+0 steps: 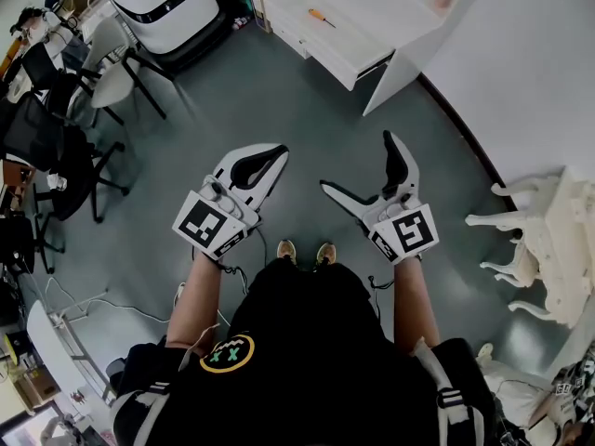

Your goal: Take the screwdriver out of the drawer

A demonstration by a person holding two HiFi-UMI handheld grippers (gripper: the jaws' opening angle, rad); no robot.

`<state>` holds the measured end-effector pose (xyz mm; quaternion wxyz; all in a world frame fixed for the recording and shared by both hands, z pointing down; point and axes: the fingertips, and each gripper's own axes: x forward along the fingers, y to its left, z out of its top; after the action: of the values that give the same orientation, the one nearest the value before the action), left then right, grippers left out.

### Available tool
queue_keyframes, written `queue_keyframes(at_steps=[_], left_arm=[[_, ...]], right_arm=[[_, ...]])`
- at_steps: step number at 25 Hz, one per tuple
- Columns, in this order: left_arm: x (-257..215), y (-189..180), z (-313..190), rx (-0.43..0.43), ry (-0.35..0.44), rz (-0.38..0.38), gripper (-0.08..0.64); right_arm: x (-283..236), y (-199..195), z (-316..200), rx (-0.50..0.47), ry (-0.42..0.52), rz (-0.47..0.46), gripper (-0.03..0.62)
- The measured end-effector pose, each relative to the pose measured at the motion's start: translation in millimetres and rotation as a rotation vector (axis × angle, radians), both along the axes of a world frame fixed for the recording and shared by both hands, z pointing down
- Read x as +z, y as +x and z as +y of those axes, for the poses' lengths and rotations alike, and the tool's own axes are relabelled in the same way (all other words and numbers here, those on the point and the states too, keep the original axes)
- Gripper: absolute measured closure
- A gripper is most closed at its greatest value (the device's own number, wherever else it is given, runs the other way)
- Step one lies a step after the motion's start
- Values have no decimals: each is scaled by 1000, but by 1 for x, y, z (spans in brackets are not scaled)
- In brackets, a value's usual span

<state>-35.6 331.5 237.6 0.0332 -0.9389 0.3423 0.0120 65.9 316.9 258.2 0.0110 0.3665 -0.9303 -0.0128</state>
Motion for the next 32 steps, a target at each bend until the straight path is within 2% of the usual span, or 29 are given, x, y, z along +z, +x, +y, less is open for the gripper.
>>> queue_keyframes(at_steps=[10,23,32], left_arm=[[-4,15,-8,-17,3,-11,540],[-2,61,-20,-65,11,-26,540],[3,66,-41,-64,8,-29,540]], right_arm=[[-2,14,-9,-16,4,-2,11],[2,61,-21,-55,14,-8,11],[8,66,-45,-53,14,-9,11]])
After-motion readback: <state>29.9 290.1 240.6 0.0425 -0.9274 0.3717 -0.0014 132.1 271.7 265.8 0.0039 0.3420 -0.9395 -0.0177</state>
